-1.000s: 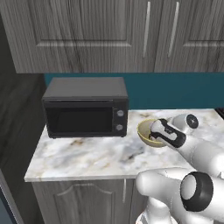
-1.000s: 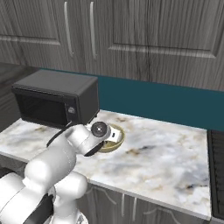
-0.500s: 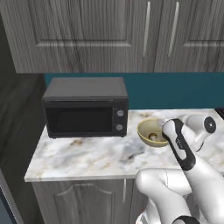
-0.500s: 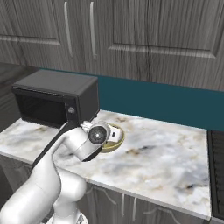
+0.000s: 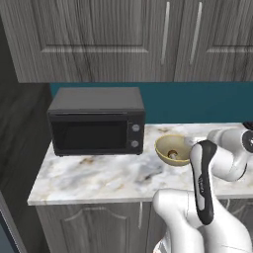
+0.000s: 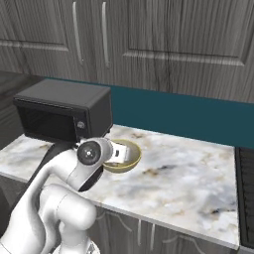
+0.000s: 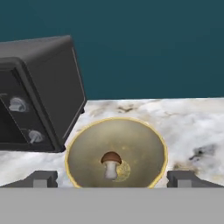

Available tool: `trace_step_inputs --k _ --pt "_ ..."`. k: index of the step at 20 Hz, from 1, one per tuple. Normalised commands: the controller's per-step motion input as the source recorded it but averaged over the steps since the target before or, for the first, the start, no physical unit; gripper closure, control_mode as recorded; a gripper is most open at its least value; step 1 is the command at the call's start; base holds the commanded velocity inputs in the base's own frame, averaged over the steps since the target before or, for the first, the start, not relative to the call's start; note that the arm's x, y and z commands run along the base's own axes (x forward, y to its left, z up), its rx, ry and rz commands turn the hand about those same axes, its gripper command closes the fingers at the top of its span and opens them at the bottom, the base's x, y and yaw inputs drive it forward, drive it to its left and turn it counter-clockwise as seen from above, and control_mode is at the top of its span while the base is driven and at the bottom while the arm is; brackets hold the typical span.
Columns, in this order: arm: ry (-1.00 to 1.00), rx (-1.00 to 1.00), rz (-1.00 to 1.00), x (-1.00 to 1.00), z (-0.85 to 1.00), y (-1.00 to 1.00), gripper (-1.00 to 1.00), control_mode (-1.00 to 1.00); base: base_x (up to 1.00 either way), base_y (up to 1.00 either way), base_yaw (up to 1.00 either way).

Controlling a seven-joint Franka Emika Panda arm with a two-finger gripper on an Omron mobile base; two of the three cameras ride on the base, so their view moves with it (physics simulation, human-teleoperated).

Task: Take the steak, mushroom, and squash from the freezer and place them in the bowl on the counter.

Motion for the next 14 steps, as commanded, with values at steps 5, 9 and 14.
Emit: trace_step_inputs --k 5,9,14 --pt "0.15 0.00 0.00 -0.49 0.57 0.07 -1.00 -1.00 0.00 0.00 0.00" --pt "0.01 -0.02 0.00 -0.50 0.30 0.04 -1.00 -1.00 0.00 0.00 0.00" --pt "-0.02 -0.08 -0.03 -0.40 0.06 0.25 -1.00 -1.00 0.00 0.00 0.00"
